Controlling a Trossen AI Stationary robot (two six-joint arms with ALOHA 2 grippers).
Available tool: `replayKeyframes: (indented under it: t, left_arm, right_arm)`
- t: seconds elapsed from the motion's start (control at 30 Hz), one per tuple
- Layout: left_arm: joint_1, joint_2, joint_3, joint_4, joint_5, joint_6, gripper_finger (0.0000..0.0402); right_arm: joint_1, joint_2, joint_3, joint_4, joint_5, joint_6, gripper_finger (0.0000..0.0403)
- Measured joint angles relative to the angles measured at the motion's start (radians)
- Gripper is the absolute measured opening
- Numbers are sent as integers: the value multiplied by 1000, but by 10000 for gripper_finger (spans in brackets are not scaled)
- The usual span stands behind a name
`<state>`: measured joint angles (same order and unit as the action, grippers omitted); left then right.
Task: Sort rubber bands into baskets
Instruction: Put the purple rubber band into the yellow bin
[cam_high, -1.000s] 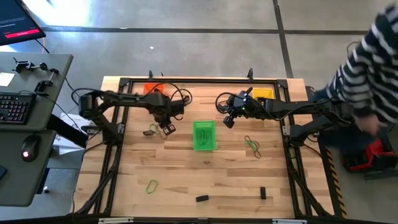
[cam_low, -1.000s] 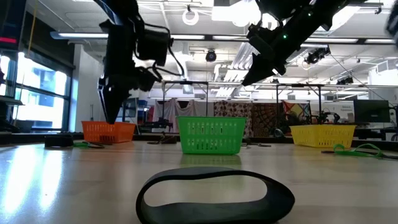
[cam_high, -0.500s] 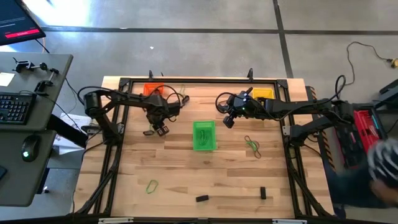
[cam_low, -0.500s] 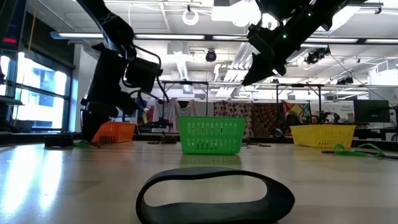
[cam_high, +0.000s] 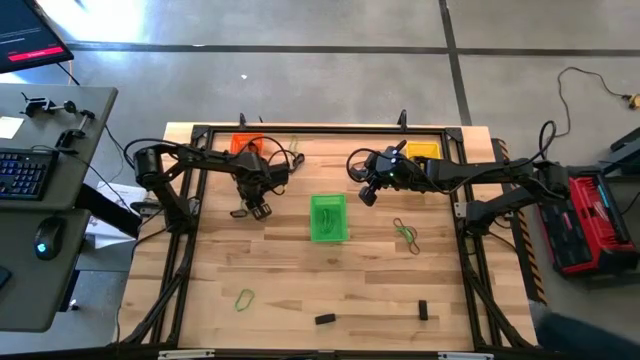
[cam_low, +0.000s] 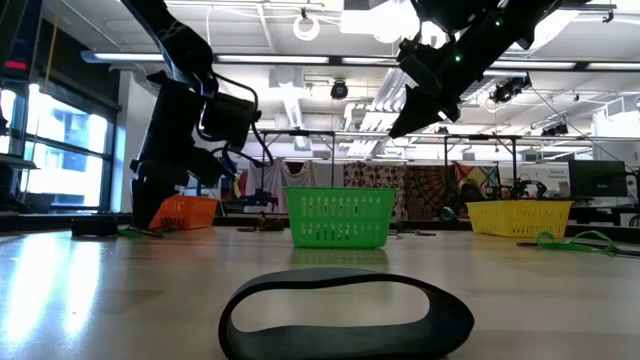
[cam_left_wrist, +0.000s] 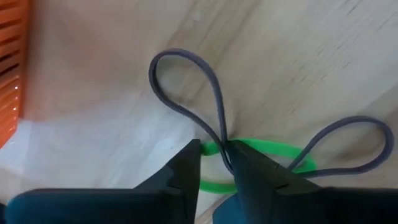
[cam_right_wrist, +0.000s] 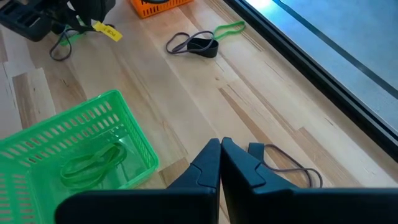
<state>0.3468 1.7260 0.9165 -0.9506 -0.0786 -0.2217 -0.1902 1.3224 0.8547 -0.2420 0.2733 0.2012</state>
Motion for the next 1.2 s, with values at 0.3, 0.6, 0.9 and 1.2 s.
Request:
replayKeyframes:
  t: [0.3, 0.6, 0.9, 1.2]
  left_arm:
    - [0, -38, 11, 14, 26, 15, 5]
    - [0, -110, 57, 1, 45, 16, 2]
    - [-1, -138, 66, -1, 47, 30, 12]
    - [0, -138, 66, 50, 67, 68, 82]
  right_arm:
    - [0, 0, 0, 0, 0, 0, 0]
    - [0, 0, 0, 0, 0, -1, 0]
    - [0, 0, 0, 0, 1, -27, 0]
    - [-13, 0, 0, 1, 1, -26, 0]
